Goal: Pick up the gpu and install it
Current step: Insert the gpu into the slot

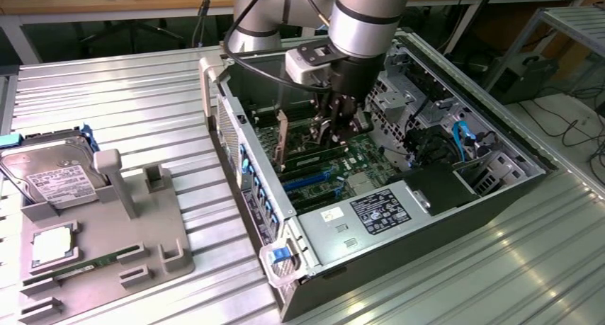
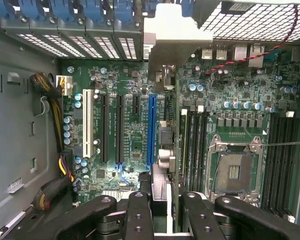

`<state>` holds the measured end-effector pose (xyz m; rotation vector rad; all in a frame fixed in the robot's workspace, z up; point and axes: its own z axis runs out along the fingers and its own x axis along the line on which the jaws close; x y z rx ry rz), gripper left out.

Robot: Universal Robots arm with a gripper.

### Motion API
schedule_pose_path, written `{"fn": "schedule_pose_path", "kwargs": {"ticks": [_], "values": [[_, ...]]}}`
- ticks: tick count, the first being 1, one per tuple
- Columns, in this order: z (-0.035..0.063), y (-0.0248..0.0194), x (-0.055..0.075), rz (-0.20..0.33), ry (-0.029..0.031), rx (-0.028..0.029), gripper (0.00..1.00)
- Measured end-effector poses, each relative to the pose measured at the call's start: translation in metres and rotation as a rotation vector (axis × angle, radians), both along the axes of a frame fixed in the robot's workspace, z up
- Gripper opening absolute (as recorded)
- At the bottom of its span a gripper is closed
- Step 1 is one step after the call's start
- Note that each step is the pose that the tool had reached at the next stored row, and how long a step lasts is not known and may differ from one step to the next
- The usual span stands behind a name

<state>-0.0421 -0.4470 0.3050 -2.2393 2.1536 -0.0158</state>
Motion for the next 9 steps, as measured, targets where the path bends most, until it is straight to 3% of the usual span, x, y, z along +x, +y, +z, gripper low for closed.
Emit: {"fn": "schedule_pose_path", "kwargs": {"ticks": [1,9], "values": [[-0.0011,0.0000,0.0000,-0.001,0.0003,-0.0022,0.28],[-0.0070,-0.0024,-0.0002,-0.044,0.0001,-0.0042,0.28]]}}
